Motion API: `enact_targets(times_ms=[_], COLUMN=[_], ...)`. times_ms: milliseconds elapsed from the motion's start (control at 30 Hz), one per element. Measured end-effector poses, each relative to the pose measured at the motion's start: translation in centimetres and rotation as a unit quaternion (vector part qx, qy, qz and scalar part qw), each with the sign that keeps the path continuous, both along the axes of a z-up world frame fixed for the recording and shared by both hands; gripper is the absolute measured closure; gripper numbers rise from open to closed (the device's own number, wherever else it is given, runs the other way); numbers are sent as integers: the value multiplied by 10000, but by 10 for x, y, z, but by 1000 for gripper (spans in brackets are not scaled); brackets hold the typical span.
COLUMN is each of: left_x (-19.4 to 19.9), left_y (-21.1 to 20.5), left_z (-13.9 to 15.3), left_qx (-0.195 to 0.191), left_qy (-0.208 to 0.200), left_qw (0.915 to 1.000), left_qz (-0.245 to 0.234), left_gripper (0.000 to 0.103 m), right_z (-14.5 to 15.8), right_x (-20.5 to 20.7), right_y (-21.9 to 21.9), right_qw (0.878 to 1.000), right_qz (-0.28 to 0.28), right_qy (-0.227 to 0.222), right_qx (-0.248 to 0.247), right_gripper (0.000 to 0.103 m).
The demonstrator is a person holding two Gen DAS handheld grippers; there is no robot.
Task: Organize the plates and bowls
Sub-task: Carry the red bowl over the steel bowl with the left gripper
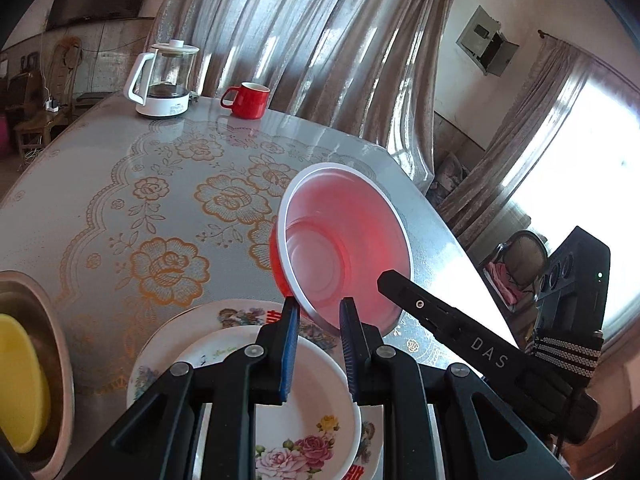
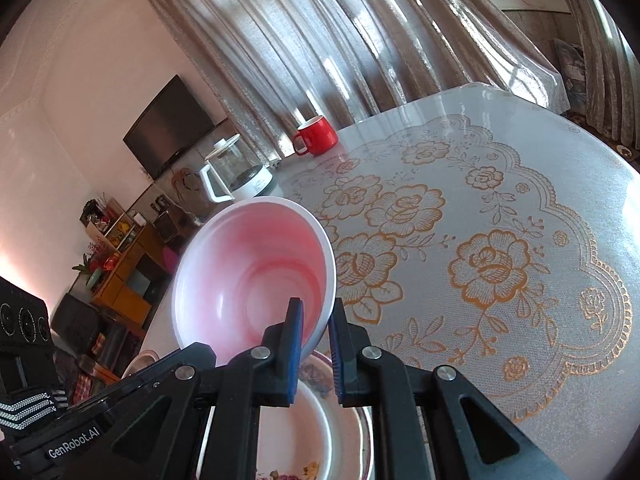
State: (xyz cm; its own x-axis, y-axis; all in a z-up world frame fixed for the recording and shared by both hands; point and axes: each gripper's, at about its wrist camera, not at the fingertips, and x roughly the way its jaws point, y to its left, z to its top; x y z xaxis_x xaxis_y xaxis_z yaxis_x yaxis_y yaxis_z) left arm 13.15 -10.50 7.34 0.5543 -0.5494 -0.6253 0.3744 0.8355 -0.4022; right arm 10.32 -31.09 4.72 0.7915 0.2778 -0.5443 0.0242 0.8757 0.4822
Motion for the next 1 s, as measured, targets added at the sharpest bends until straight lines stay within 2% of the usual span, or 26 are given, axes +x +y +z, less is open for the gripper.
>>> enact_targets(times_ms=[167, 567, 1000], left_x=[-11, -33, -62], left_y=[21, 85, 166], left_z=[2, -2, -18], left_qx=[9, -255, -517], left_qy=[-89, -88, 14], left_qw=[9999, 9979, 9896], left_qz=[137, 581, 1340], left_gripper=[83, 83, 83], right_z=[2, 10, 4], right_x=[0, -6, -12], right_y=[23, 87, 165], right_qw=[9997, 9956, 9835], right_qz=[260, 910, 1769], right_qy=[-33, -87, 34], right_qx=[-15, -214, -366], right_gripper=[91, 91, 91])
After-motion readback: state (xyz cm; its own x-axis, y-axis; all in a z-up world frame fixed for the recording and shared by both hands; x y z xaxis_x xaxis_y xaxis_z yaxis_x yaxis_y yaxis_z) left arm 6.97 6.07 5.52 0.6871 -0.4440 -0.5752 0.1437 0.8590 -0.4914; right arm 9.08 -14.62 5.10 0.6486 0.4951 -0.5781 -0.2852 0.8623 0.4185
